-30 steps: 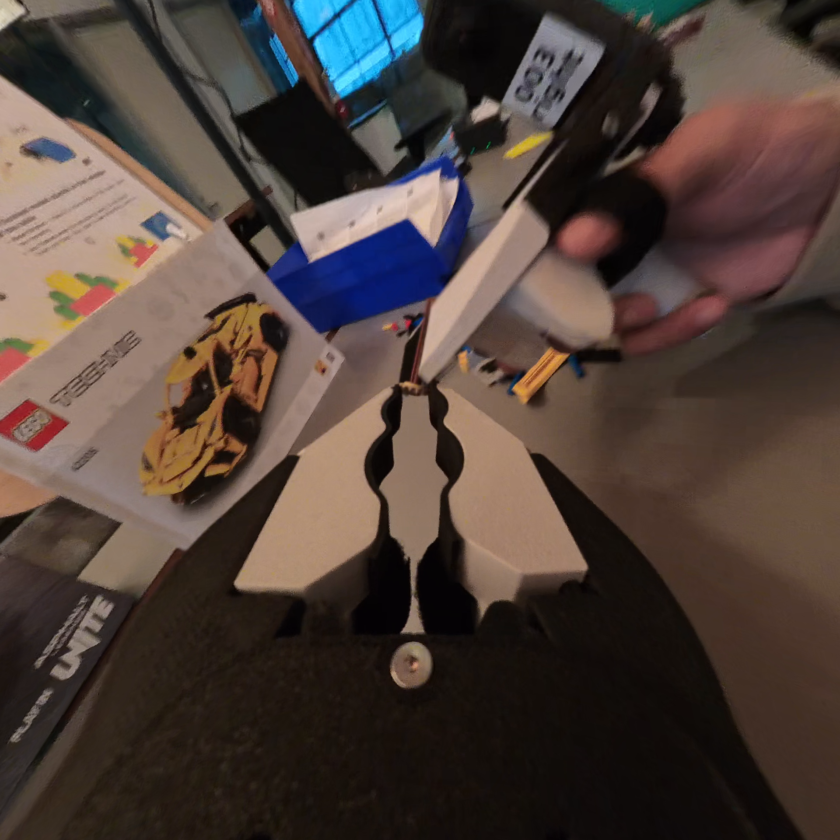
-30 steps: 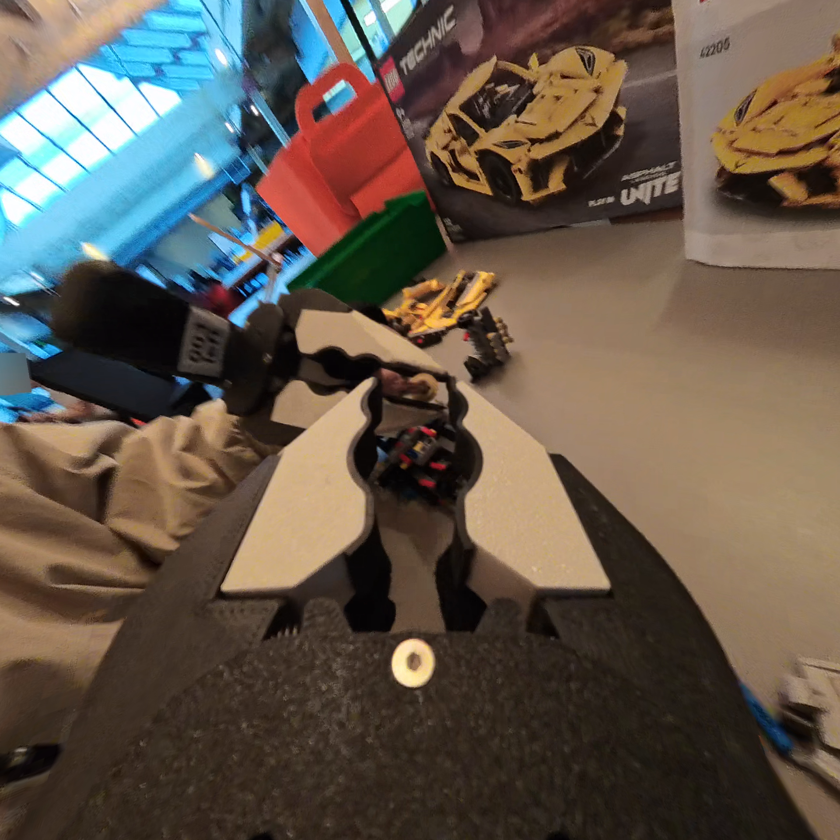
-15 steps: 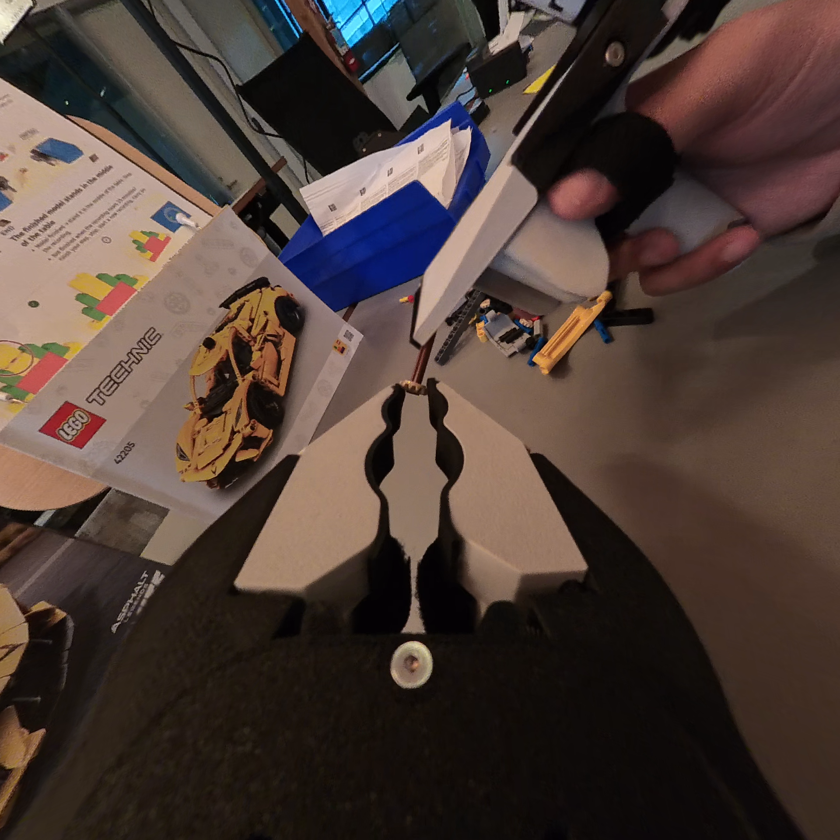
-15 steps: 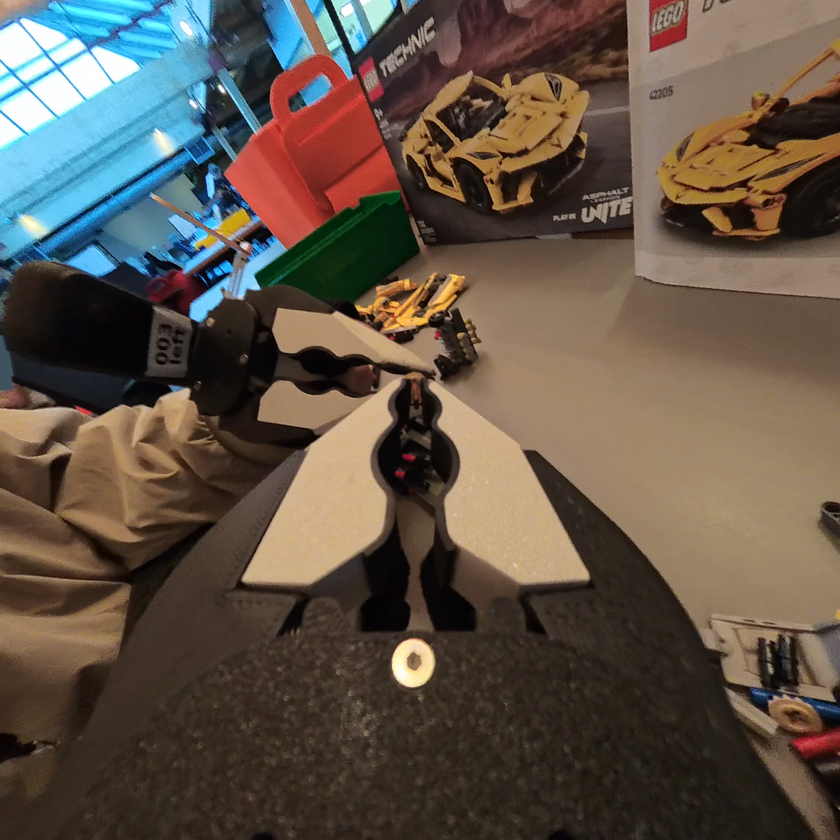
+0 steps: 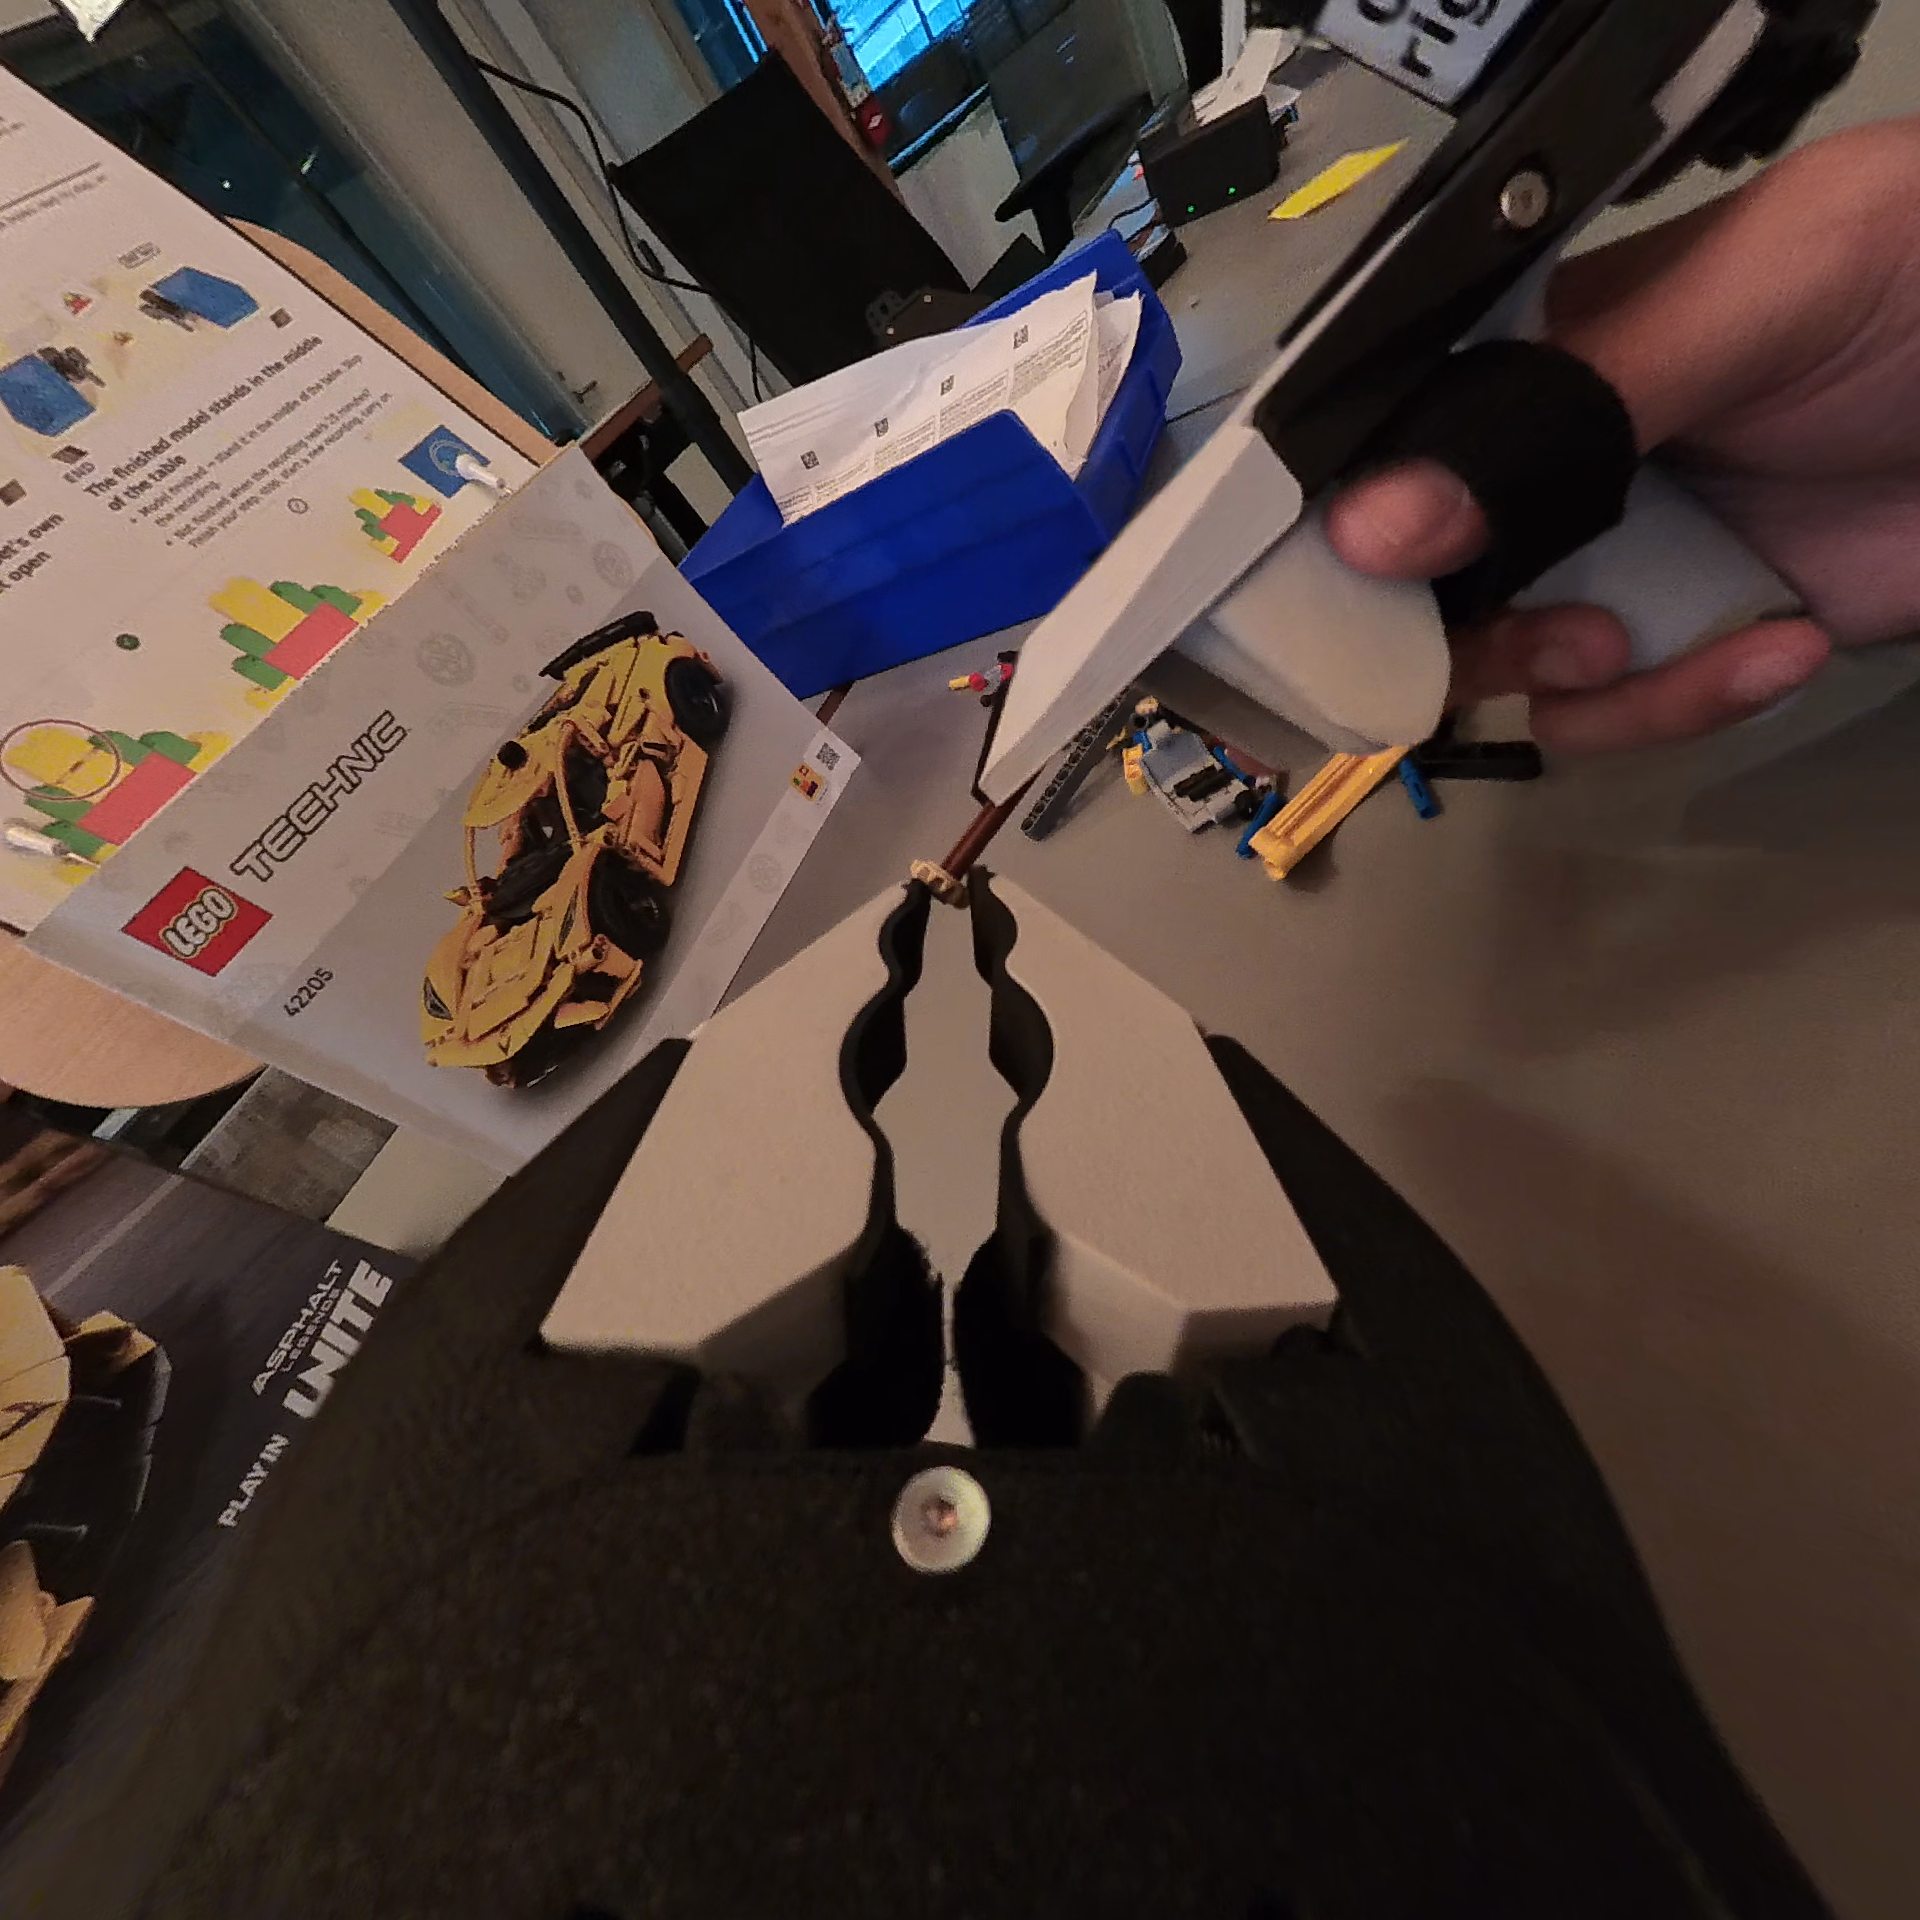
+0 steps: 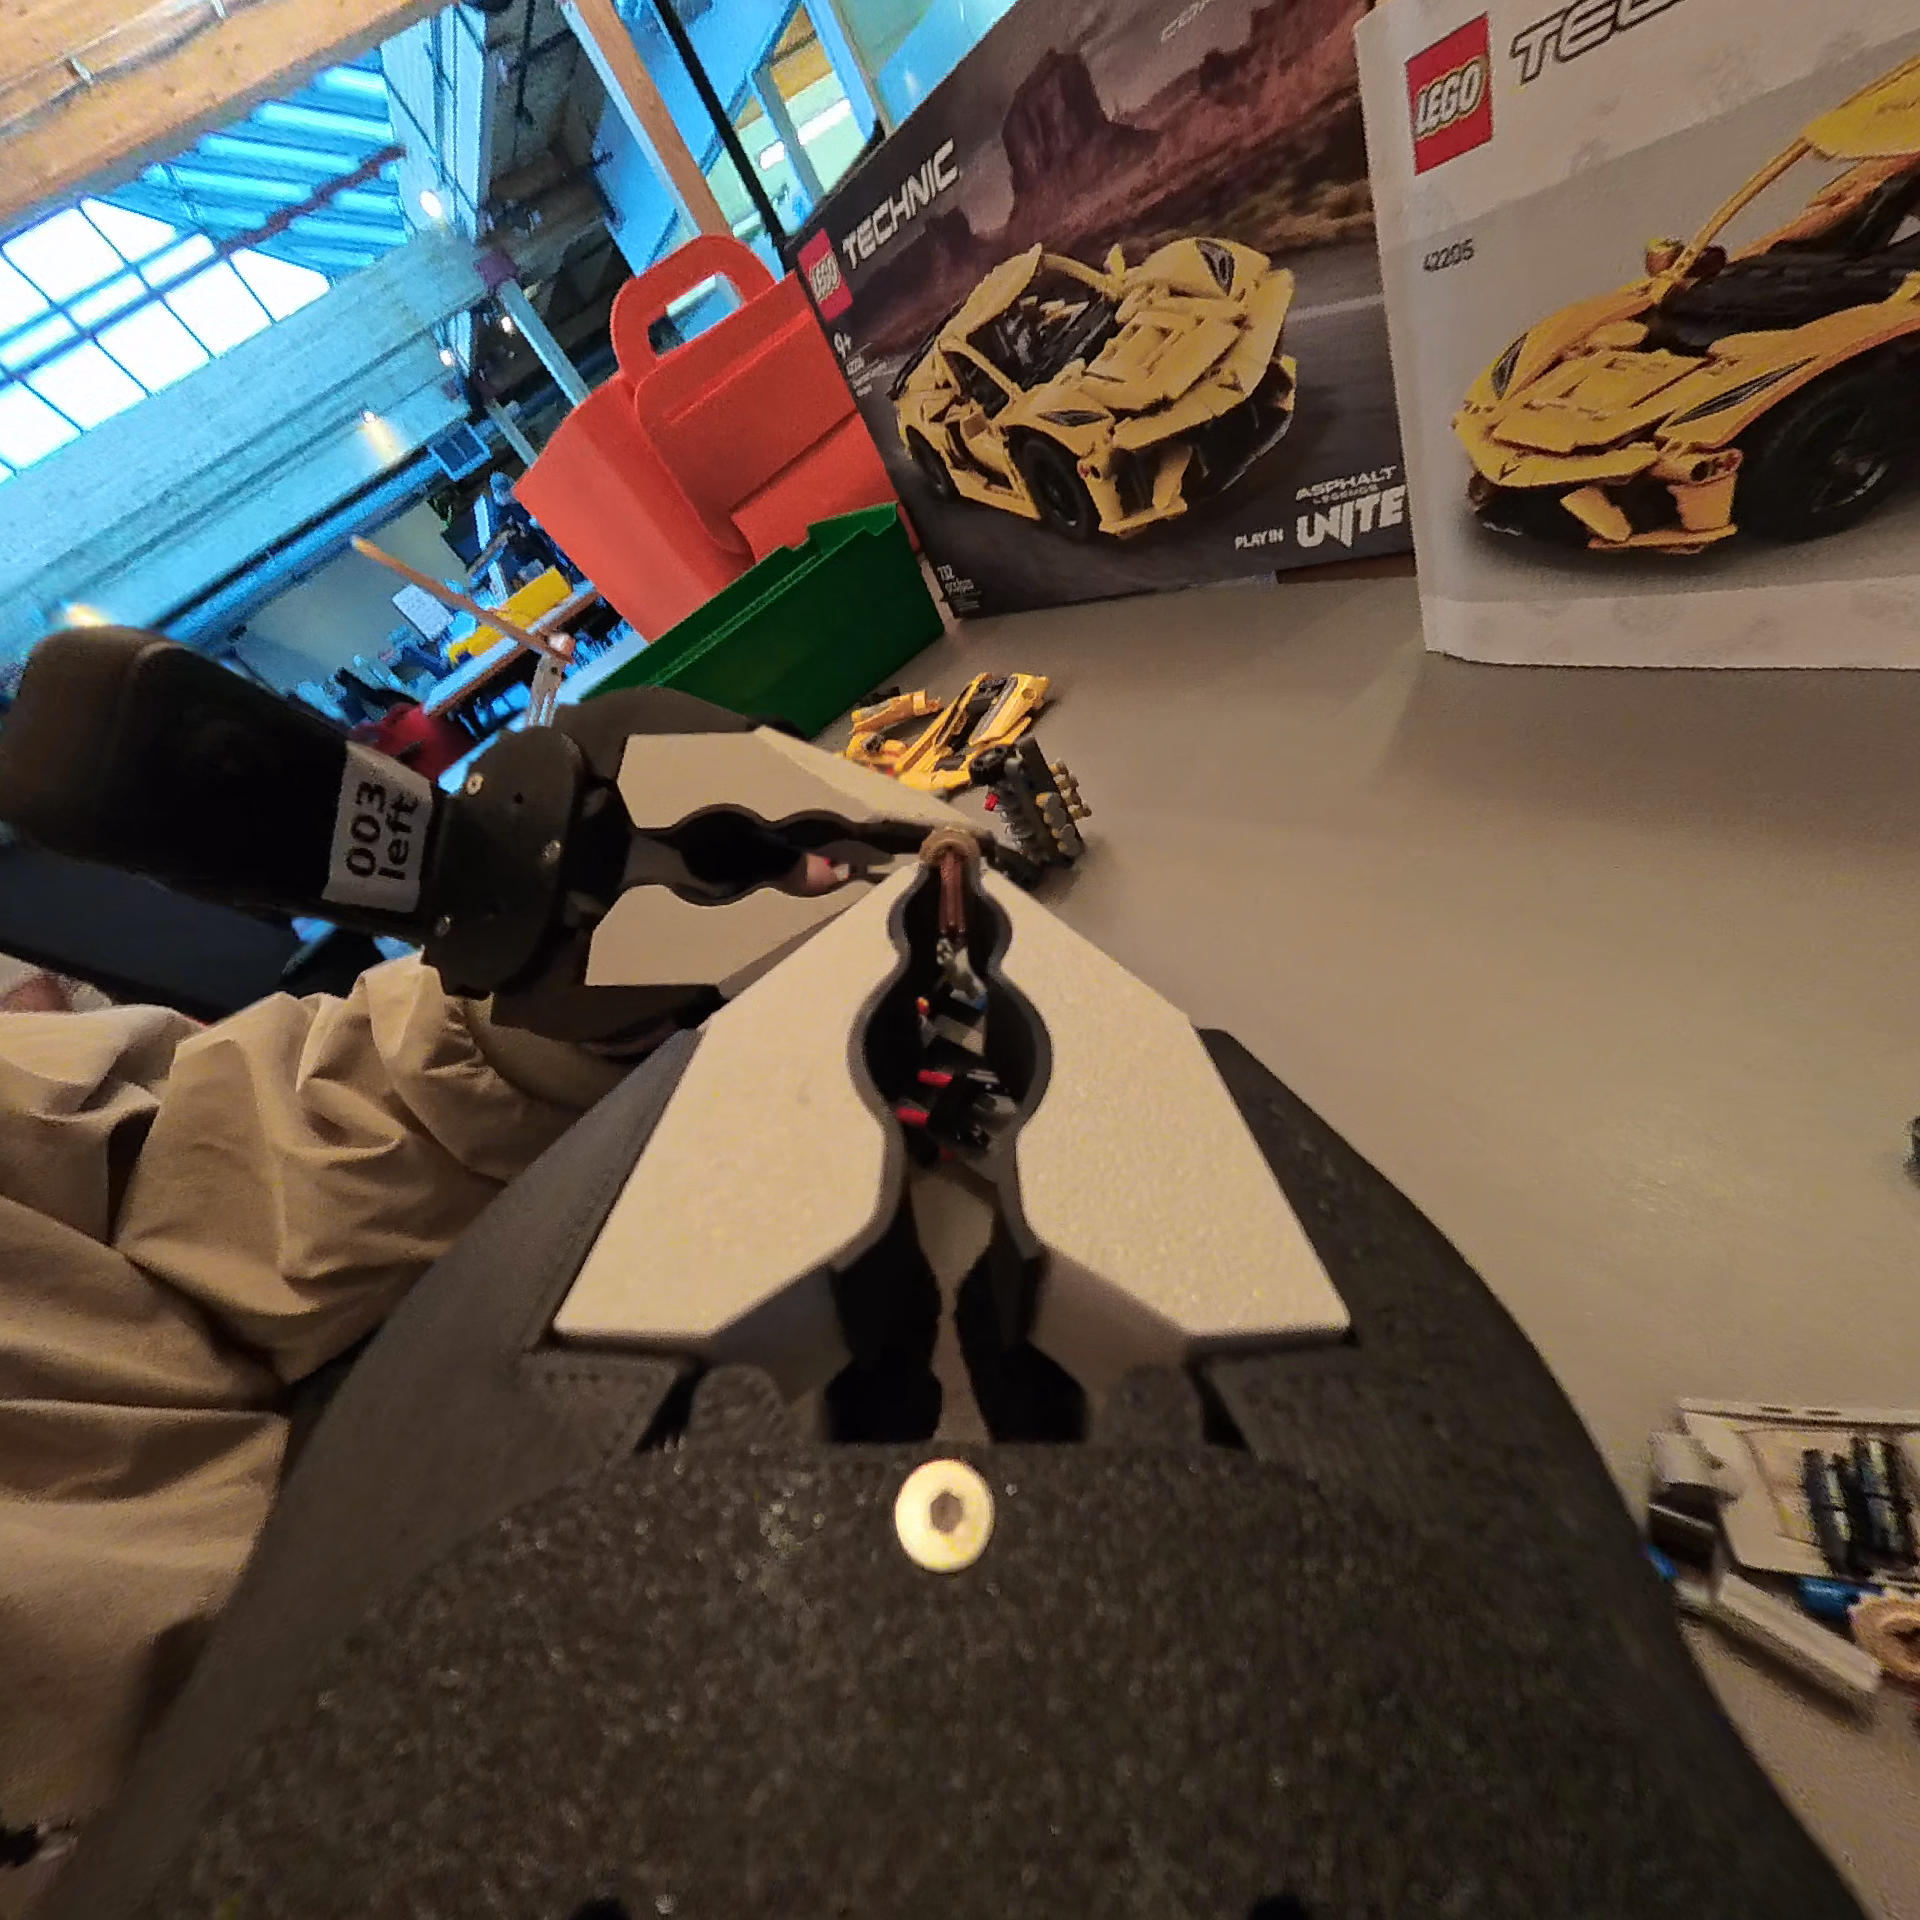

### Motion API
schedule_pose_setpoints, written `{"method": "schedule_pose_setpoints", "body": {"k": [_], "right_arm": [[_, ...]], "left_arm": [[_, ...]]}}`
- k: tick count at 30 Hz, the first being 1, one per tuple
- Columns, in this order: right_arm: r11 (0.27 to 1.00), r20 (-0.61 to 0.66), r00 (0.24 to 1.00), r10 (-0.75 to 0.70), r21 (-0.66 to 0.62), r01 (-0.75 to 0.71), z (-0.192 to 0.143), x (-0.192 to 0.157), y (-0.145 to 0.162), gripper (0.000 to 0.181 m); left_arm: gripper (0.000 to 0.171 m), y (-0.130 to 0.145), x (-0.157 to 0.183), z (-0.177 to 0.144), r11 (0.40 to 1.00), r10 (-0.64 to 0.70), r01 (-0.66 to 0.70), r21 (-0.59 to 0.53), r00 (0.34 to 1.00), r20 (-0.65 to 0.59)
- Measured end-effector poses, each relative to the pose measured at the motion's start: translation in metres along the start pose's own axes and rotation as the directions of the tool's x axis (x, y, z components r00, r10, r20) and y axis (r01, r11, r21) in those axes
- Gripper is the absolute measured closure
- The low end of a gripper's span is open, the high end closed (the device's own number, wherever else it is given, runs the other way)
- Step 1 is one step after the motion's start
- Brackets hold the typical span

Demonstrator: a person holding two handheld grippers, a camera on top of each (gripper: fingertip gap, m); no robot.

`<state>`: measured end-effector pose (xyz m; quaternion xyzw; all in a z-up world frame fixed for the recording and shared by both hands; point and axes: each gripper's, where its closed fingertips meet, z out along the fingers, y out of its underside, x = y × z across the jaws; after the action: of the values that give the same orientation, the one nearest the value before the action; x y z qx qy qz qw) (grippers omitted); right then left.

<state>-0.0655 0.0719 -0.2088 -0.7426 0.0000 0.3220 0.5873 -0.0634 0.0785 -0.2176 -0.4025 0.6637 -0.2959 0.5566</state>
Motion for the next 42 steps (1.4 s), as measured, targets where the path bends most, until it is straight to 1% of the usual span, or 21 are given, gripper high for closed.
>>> {"method": "schedule_pose_setpoints", "body": {"k": [2, 3, 4, 6, 7, 10, 12, 14, 17, 23, 26, 28, 32, 33, 34, 36, 37, 38, 39, 41, 42], "right_arm": [[0.997, 0.059, 0.995, 0.077, 0.029, -0.078, -0.002, -0.003, -0.003, 0.178], [0.990, 0.117, 0.985, 0.129, 0.042, -0.135, -0.005, -0.006, -0.006, 0.178], [0.980, 0.179, 0.968, 0.178, 0.059, -0.191, -0.008, -0.009, -0.011, 0.178], [0.962, 0.306, 0.926, 0.220, 0.089, -0.258, -0.015, -0.021, -0.021, 0.178], [0.957, 0.336, 0.915, 0.224, 0.099, -0.271, -0.018, -0.024, -0.024, 0.179], [0.955, 0.396, 0.892, 0.218, 0.101, -0.278, -0.021, -0.033, -0.027, 0.179], [0.957, 0.398, 0.892, 0.212, 0.102, -0.273, -0.020, -0.035, -0.027, 0.178], [0.958, 0.417, 0.884, 0.212, 0.091, -0.273, -0.020, -0.039, -0.026, 0.178], [0.965, 0.430, 0.880, 0.203, 0.064, -0.254, -0.018, -0.045, -0.021, 0.178], [0.960, 0.470, 0.856, 0.216, 0.055, -0.273, -0.018, -0.052, -0.022, 0.178], [0.968, 0.470, 0.858, 0.207, 0.029, -0.250, -0.019, -0.054, -0.017, 0.178], [0.966, 0.486, 0.845, 0.223, 0.008, -0.260, -0.018, -0.057, -0.014, 0.178], [0.957, 0.507, 0.824, 0.254, -0.009, -0.290, -0.019, -0.058, -0.014, 0.178], [0.956, 0.501, 0.827, 0.257, -0.010, -0.292, -0.019, -0.057, -0.013, 0.178], [0.956, 0.486, 0.835, 0.259, -0.007, -0.292, -0.017, -0.054, -0.013, 0.178], [0.961, 0.445, 0.861, 0.246, 0.007, -0.278, -0.014, -0.048, -0.014, 0.178], [0.964, 0.416, 0.881, 0.226, 0.037, -0.265, -0.015, -0.042, -0.018, 0.170], [0.964, 0.379, 0.901, 0.210, 0.071, -0.255, -0.018, -0.035, -0.023, 0.156], [0.968, 0.314, 0.929, 0.196, 0.090, -0.235, -0.019, -0.024, -0.026, 0.149], [0.982, 0.189, 0.973, 0.133, 0.110, -0.156, -0.019, -0.011, -0.024, 0.146], [0.986, 0.156, 0.983, 0.100, 0.120, -0.119, -0.017, -0.012, -0.023, 0.145]], "left_arm": [[0.163, -0.006, 0.000, -0.002, 0.997, -0.064, 0.065, 0.045, 0.998, -0.022], [0.163, -0.012, 0.000, -0.004, 0.983, -0.159, 0.164, 0.080, 0.985, -0.064], [0.163, -0.019, 0.002, -0.008, 0.951, -0.274, 0.290, 0.111, 0.951, -0.141], [0.159, -0.036, 0.003, -0.019, 0.840, -0.455, 0.523, 0.143, 0.824, -0.338], [0.154, -0.041, -0.001, -0.024, 0.780, -0.517, 0.609, 0.141, 0.756, -0.402], [0.152, -0.052, -0.010, -0.035, 0.639, -0.600, 0.758, 0.133, 0.599, -0.531], [0.151, -0.056, -0.010, -0.038, 0.586, -0.613, 0.801, 0.119, 0.535, -0.581], [0.153, -0.058, -0.006, -0.039, 0.580, -0.610, 0.808, 0.108, 0.518, -0.600], [0.159, -0.059, 0.002, -0.038, 0.601, -0.592, 0.794, 0.095, 0.522, -0.614], [0.159, -0.064, 0.005, -0.042, 0.593, -0.576, 0.798, 0.103, 0.510, -0.639], [0.159, -0.063, 0.010, -0.043, 0.619, -0.558, 0.781, 0.087, 0.514, -0.651], [0.159, -0.063, 0.015, -0.043, 0.640, -0.545, 0.764, 0.079, 0.524, -0.655], [0.159, -0.064, 0.018, -0.041, 0.671, -0.534, 0.736, 0.089, 0.562, -0.632], [0.159, -0.062, 0.018, -0.040, 0.689, -0.528, 0.719, 0.093, 0.585, -0.616], [0.159, -0.060, 0.017, -0.038, 0.719, -0.512, 0.687, 0.103, 0.625, -0.589], [0.159, -0.054, 0.014, -0.035, 0.804, -0.448, 0.579, 0.134, 0.738, -0.504], [0.159, -0.051, 0.009, -0.033, 0.849, -0.400, 0.503, 0.161, 0.811, -0.428], [0.159, -0.046, 0.002, -0.031, 0.890, -0.344, 0.419, 0.181, 0.876, -0.338], [0.159, -0.041, -0.003, -0.030, 0.923, -0.287, 0.338, 0.182, 0.922, -0.259], [0.159, -0.033, -0.011, -0.027, 0.966, -0.180, 0.201, 0.165, 0.974, -0.134], [0.159, -0.031, -0.012, -0.025, 0.978, -0.125, 0.138, 0.157, 0.988, -0.096]]}}
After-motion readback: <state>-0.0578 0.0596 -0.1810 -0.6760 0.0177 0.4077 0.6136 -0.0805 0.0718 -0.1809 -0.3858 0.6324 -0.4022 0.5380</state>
